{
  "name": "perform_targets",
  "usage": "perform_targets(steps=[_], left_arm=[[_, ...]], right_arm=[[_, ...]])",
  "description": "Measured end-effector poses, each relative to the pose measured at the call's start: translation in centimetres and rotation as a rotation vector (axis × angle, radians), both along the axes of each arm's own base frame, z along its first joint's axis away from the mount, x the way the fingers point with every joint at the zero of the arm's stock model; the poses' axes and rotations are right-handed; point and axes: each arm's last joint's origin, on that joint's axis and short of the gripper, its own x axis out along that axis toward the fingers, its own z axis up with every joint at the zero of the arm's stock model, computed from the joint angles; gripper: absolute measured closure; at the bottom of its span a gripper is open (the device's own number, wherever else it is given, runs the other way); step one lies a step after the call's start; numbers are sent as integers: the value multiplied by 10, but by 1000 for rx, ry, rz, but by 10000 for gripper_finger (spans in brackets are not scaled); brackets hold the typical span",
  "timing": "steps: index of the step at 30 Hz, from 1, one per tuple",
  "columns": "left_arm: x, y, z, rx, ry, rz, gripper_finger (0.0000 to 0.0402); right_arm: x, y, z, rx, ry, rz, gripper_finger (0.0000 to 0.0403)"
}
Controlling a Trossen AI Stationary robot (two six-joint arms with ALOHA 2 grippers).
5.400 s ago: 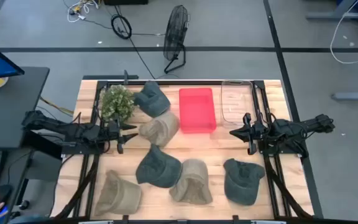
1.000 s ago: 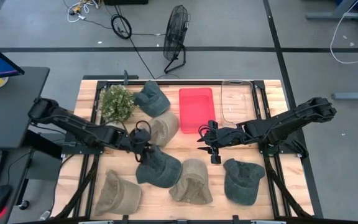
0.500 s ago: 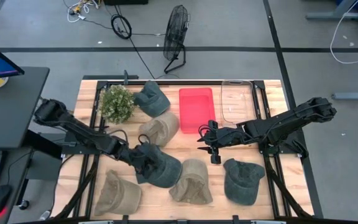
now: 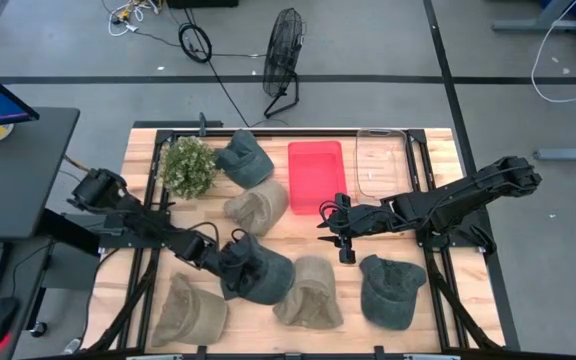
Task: Pick & Place hat
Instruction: Put the bottom left black cap into the pink bin
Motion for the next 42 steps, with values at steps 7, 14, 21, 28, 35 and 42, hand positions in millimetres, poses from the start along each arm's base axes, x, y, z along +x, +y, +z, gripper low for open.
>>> perform_targets(steps=[7,14,21,28,35,42], left_arm=[[1,-3,-6,27,4,-32,310],[0,-3,-3,77,-10,-84,392],[-2,0,15,116,-81,-134,397],[-2,15,41,215,-190,-158,398],[3,39,55,327,-238,-161,398],[5,62,65,410,-255,-141,398]], right_arm=[[1,0,1,-2,-11,3,255],[1,0,2,-2,-22,5,255],[2,0,2,0,-29,5,255],[3,1,4,8,-54,3,255],[3,1,4,11,-55,2,255],[-1,0,-1,-1,12,-2,255]])
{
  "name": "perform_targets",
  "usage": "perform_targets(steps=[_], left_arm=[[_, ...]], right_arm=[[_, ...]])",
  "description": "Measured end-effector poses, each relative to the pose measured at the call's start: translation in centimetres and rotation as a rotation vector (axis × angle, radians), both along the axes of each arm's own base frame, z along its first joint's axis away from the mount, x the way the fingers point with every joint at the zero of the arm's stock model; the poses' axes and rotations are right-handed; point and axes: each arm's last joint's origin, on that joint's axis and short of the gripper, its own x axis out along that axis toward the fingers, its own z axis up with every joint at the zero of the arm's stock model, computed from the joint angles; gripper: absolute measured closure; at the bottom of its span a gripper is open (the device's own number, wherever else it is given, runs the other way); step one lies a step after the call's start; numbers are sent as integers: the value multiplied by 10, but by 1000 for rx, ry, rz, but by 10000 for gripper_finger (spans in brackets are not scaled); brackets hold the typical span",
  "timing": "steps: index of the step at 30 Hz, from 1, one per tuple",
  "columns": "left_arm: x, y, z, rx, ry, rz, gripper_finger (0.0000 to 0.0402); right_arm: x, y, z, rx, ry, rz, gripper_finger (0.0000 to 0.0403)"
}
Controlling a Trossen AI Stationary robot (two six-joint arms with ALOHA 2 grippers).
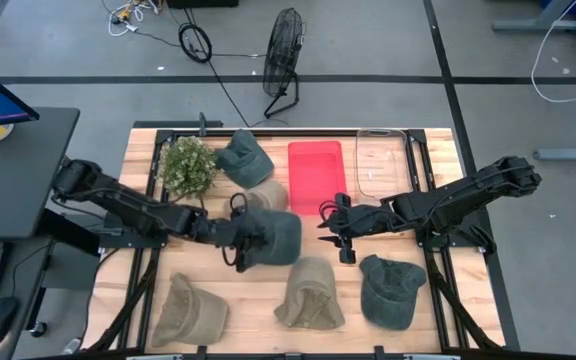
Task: Pick & Place hat
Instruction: Put the bottom left black cap into the pink bin
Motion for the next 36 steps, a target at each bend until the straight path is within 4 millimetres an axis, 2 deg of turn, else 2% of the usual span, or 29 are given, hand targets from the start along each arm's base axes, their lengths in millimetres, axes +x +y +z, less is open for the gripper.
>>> perform_targets(steps=[7,13,19,22,26,31,36], left_arm=[[-1,19,14,60,-57,26,399],[2,35,23,177,-114,19,399],[8,54,31,306,-184,33,399],[10,62,40,435,-248,19,399],[11,77,41,594,-221,8,399],[13,100,33,586,-174,80,399],[30,117,35,605,-205,45,399]], right_arm=[[-9,-2,-10,58,132,-81,255],[-20,-5,-19,125,271,-199,255],[-22,-2,-20,138,289,-212,255],[-22,-2,-20,139,288,-210,255],[-22,-1,-20,164,303,-186,255],[-27,4,-22,241,375,-138,255],[-38,6,-19,232,425,-137,255]])
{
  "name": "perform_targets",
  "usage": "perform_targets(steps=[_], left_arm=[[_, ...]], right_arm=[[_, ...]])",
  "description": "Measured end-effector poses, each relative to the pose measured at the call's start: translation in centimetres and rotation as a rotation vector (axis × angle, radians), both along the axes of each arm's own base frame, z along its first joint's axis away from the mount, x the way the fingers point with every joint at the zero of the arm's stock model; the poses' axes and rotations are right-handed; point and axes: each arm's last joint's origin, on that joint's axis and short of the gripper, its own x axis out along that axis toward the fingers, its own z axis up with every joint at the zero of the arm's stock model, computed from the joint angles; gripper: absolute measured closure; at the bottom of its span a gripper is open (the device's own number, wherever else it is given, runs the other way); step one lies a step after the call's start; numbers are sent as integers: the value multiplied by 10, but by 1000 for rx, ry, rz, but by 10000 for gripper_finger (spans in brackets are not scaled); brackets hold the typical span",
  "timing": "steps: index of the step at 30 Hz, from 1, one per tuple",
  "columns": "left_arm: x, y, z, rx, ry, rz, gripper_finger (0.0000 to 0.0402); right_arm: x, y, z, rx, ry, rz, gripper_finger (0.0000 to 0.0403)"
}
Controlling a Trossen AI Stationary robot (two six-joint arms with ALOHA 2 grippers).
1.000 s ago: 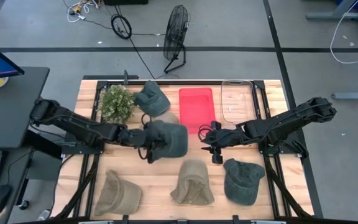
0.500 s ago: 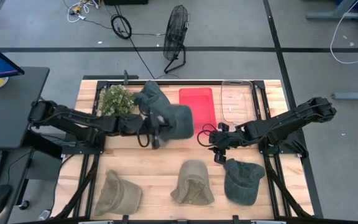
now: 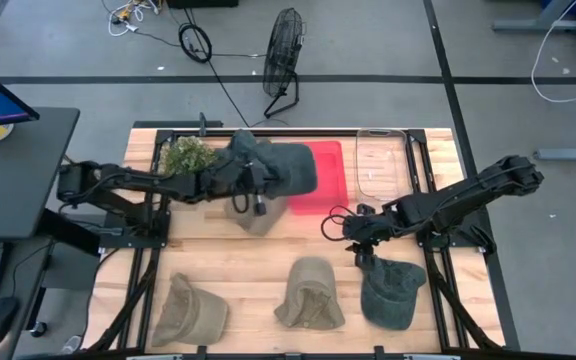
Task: Pick & Place hat
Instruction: Put the bottom left black cap into the pink bin
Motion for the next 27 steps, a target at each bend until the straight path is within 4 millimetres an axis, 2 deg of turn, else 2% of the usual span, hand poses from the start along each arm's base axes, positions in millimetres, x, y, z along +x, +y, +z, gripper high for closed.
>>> perform_targets(steps=[8,15,20,27], left_arm=[[62,27,17,11,180,-9,399],[107,48,6,9,374,-1,399],[122,57,-10,95,536,-56,399],[126,56,-17,339,657,-202,399]], right_arm=[[-27,-8,21,21,-5,-61,255],[-48,-17,34,-85,-37,-95,255],[-47,-17,35,-130,-58,-56,255],[-40,-15,33,-124,-80,-51,255]])
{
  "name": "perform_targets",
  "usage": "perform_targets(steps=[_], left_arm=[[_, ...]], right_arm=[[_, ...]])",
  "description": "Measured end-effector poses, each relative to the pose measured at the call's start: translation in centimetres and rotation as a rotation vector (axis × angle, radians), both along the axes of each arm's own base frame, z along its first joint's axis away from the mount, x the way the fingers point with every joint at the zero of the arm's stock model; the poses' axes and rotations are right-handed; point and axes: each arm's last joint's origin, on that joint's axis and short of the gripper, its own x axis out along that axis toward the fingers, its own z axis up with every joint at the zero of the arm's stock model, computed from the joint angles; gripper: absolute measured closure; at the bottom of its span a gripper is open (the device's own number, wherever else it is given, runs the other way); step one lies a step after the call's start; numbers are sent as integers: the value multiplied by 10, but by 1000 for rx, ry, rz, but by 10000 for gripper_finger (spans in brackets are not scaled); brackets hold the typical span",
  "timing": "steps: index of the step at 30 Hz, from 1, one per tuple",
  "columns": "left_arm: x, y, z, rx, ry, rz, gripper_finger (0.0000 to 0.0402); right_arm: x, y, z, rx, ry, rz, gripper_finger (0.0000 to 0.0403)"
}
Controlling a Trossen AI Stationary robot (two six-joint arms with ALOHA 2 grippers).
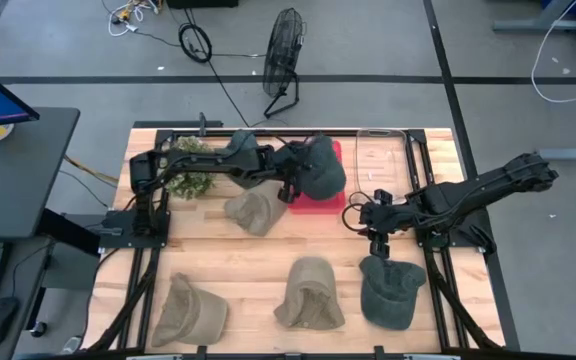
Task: Pick & Place hat
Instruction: Put the bottom left black cap into the pink bin
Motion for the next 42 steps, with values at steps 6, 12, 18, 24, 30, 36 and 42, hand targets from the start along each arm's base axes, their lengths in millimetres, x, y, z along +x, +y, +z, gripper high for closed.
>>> perform_targets(steps=[6,12,18,24,30,36,42], left_arm=[[-2,-3,-2,125,89,-142,399],[-8,1,-7,65,147,-93,398],[-9,4,-7,5,117,-19,361],[-11,11,-7,-58,91,66,312],[-10,-4,3,-78,46,139,270],[-36,-45,39,16,106,237,256],[-81,-79,87,-133,56,339,275]], right_arm=[[5,2,-5,-5,18,-1,255],[11,3,-10,-10,37,-1,255],[14,4,-14,-13,51,-1,255],[17,5,-14,-2,42,4,255],[17,6,-14,-1,39,4,255],[19,5,-13,-38,8,-21,255],[31,-4,-5,-315,-201,-270,256]])
